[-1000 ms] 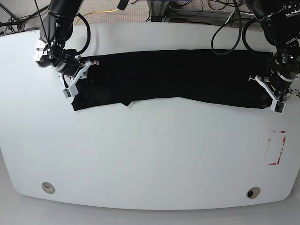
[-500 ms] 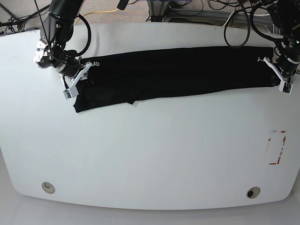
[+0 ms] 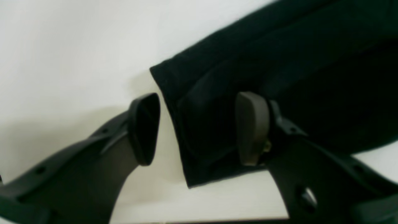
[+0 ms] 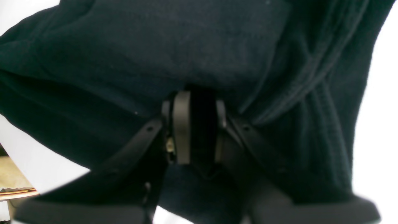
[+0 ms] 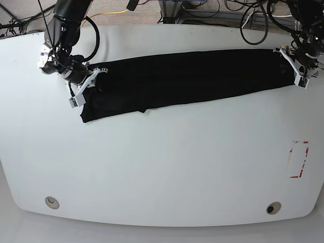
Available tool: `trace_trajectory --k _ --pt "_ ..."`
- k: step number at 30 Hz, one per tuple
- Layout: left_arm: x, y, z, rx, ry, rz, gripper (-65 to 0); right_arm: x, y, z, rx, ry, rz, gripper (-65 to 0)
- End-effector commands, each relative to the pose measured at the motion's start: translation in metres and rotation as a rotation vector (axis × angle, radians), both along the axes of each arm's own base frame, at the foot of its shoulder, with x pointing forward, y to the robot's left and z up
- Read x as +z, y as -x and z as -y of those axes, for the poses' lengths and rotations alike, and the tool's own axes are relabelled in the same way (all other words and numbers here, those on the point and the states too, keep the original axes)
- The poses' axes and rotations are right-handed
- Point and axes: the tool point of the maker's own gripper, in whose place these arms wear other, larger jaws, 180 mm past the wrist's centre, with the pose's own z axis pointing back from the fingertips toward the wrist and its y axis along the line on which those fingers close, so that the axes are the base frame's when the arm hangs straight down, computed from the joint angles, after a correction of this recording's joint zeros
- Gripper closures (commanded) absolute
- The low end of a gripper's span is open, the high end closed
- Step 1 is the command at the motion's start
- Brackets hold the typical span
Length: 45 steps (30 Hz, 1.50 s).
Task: Fold the T-shirt properly
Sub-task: 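Hold the folded strip ends with both grippers and smooth it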
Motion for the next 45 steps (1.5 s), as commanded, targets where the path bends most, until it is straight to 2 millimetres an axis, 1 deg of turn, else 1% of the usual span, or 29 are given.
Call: trace_trajectory --k 1,3,4,5,6,8,9,10,11,12,14,16,18,21,26,31,33,38,39,41,43,45 --pt "0.004 -0.004 -0.006 0.004 -0.003 0.016 -36.4 -0.013 0.013 0.006 0.020 0.064 -0.085 -10.9" --pt "0.011 -0.012 -0.002 0.003 0.017 0.047 -36.4 -0.004 0.006 0.005 0.026 0.070 -0.056 -11.1" --pt "0.013 -0.011 0.000 0.009 0.044 0.057 -36.4 0.000 0.006 0.004 0.030 0.067 -0.045 -12.5" --pt "0.015 -0.009 -0.002 0.025 0.063 0.062 -36.4 0.001 0.009 0.003 0.033 0.064 -0.045 -14.3" --pt "0.020 -0.008 -0.008 0.046 0.076 0.069 -36.4 0.003 0.010 0.001 0.036 0.056 -0.039 -17.4" --pt "0.028 -0.008 -0.019 0.082 0.104 0.068 -36.4 0.014 0.004 -0.001 0.036 0.031 0.000 -26.3" --pt "0.032 -0.013 -0.019 0.084 0.116 0.076 -36.4 0.019 0.004 -0.003 0.037 0.022 0.015 -30.3" --pt "0.037 -0.019 -0.018 0.085 0.132 0.086 -36.4 0.025 0.002 -0.005 0.039 0.009 0.038 -34.9" --pt "0.039 -0.021 -0.019 0.091 0.145 0.086 -36.4 0.034 -0.001 -0.007 0.042 -0.002 0.068 -39.5" --pt "0.042 -0.019 -0.022 0.099 0.148 0.082 -36.5 0.039 0.000 -0.008 0.049 -0.005 0.081 -43.0" --pt "0.047 -0.018 -0.027 0.113 0.167 0.092 -36.5 0.048 0.002 -0.010 0.067 -0.011 0.095 -46.8" --pt "0.049 -0.016 -0.027 0.129 0.216 0.104 -36.5 0.055 0.002 -0.014 0.076 -0.042 0.110 -46.3" --pt "0.044 -0.015 -0.028 0.153 0.281 0.110 -36.5 0.064 -0.003 -0.014 0.079 -0.069 0.139 -45.7" --pt "0.041 -0.012 -0.041 0.185 0.334 0.111 -36.5 0.072 -0.006 -0.021 0.085 -0.114 0.163 -45.8" --pt "0.013 0.004 -0.053 0.275 0.431 0.058 -36.9 0.076 -0.008 -0.023 0.090 -0.138 0.168 -45.8" --pt "0.001 0.014 -0.059 0.325 0.463 0.037 -42.4 0.075 -0.007 -0.025 0.093 -0.139 0.165 -45.8" --pt "-0.002 0.014 -0.058 0.328 0.472 0.031 -43.1 0.075 -0.007 -0.025 0.095 -0.140 0.165 -45.8" --pt "-0.002 0.010 -0.055 0.325 0.484 0.040 -43.3 0.074 -0.005 -0.025 0.095 -0.139 0.160 -45.8" --pt "-0.002 0.009 -0.052 0.319 0.496 0.044 -43.3 0.074 -0.005 -0.025 0.095 -0.139 0.160 -45.8" --pt "-0.001 0.001 -0.038 0.286 0.543 0.056 -43.1 0.074 -0.005 -0.025 0.095 -0.139 0.160 -45.8" --pt "0.003 -0.004 -0.030 0.264 0.585 0.077 -42.9 0.073 -0.004 -0.025 0.095 -0.139 0.159 -45.8" --pt "0.004 0.000 -0.026 0.261 0.614 0.083 -42.9 0.073 -0.004 -0.025 0.095 -0.139 0.157 -45.8"
